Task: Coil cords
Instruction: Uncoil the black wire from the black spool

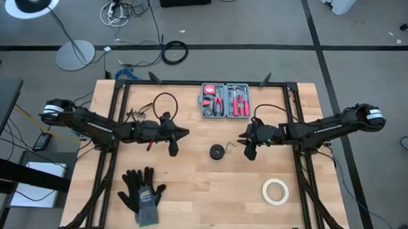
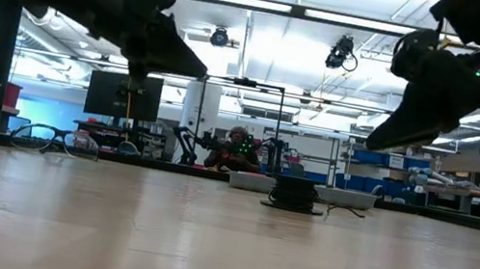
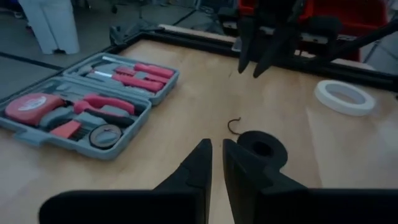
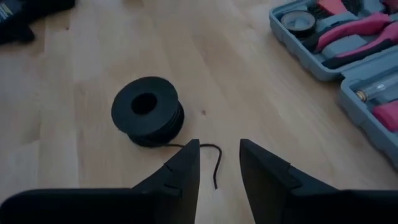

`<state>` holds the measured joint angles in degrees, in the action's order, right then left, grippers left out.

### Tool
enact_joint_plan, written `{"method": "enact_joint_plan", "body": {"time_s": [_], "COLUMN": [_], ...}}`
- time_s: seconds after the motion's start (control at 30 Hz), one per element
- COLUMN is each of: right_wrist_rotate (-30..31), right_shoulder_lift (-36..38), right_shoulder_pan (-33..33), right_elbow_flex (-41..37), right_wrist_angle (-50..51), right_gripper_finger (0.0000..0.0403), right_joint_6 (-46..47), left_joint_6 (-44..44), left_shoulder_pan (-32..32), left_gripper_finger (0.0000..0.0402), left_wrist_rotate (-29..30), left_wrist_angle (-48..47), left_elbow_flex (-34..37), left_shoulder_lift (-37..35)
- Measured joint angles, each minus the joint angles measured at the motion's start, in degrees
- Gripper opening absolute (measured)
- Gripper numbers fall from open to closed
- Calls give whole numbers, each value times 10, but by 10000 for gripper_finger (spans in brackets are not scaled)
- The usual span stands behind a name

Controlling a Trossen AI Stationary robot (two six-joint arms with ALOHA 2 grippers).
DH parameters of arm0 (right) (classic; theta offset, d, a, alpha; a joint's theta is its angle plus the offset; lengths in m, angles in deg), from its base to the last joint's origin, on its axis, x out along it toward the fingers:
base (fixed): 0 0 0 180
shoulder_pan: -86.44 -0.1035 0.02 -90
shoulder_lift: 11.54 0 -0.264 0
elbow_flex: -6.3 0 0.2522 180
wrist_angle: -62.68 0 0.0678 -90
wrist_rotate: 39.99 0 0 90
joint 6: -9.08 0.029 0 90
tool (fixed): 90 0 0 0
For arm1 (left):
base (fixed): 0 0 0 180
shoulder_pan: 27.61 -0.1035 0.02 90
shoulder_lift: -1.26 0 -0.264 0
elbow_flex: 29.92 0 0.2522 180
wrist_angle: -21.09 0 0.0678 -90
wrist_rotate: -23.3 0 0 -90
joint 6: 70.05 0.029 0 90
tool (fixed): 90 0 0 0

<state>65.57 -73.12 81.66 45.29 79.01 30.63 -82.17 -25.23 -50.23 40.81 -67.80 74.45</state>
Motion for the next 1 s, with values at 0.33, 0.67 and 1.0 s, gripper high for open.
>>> {"method": "enact_joint_plan", "body": {"time_s": [0.33,0.67,1.0], "right_wrist_rotate": [96,151,148], "right_shoulder_lift": [23,21,-23], "right_shoulder_pan": [-98,-123,-123], "right_elbow_flex": [0,0,0], "right_wrist_angle": [60,67,66], "right_gripper_finger": [99,94,92], "right_joint_6": [72,71,84], "left_joint_6": [17,15,14], "left_shoulder_pan": [63,64,64], "left_gripper_finger": [41,41,41], "left_wrist_rotate": [72,74,74], "left_wrist_angle": [1,6,23], "left_elbow_flex": [0,0,0], "left_shoulder_lift": [-5,-5,-5]}}
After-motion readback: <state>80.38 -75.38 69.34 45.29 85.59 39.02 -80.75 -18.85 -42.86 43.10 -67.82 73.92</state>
